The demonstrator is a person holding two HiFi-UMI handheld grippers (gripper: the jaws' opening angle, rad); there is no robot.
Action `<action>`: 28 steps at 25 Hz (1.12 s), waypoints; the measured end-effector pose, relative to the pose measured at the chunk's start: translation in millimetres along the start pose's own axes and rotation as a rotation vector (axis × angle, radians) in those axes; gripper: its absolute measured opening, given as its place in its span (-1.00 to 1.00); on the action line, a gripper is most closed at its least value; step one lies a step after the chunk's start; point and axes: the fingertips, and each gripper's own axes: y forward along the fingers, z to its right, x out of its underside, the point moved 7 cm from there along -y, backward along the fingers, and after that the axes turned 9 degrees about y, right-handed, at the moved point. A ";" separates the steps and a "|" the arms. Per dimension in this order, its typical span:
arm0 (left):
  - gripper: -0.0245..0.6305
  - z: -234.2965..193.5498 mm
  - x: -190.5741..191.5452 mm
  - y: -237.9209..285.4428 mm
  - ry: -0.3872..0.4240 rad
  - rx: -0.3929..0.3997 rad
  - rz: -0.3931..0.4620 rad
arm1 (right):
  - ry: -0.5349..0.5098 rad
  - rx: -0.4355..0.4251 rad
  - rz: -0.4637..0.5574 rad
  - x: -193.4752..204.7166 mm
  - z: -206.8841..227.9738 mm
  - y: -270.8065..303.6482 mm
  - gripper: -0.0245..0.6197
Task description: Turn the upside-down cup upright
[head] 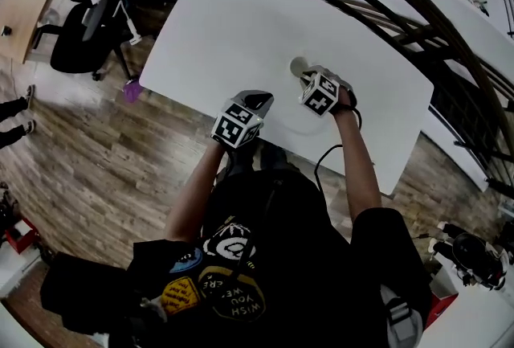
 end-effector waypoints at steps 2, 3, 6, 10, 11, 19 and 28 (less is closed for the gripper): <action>-0.91 -2.2 3.3 -3.1 0.042 -0.023 -0.022 | 0.208 -0.023 0.113 6.5 -7.3 -20.7 -0.86; -0.91 -1.7 6.6 -3.4 0.064 -0.029 -0.038 | 0.314 -0.051 0.163 11.7 -14.6 -29.0 -0.92; -0.91 9.7 11.5 -4.4 0.094 -0.030 -0.046 | 0.558 -0.119 0.326 31.8 -41.5 -53.0 -0.92; -0.91 47.5 -0.3 -17.2 0.098 -0.018 0.039 | 0.983 -0.264 0.775 63.9 -82.3 -105.0 -0.92; -0.91 60.0 2.3 -21.4 0.090 -0.014 0.048 | 1.102 -0.324 0.892 73.5 -96.5 -116.3 -0.92; -0.91 181.5 42.2 -22.6 0.083 0.029 0.041 | 1.347 -0.495 1.017 162.1 -196.1 -155.9 -0.93; -0.91 334.8 76.6 -87.4 0.087 -0.139 0.198 | 1.068 -0.177 1.044 242.6 -301.5 -241.4 -0.94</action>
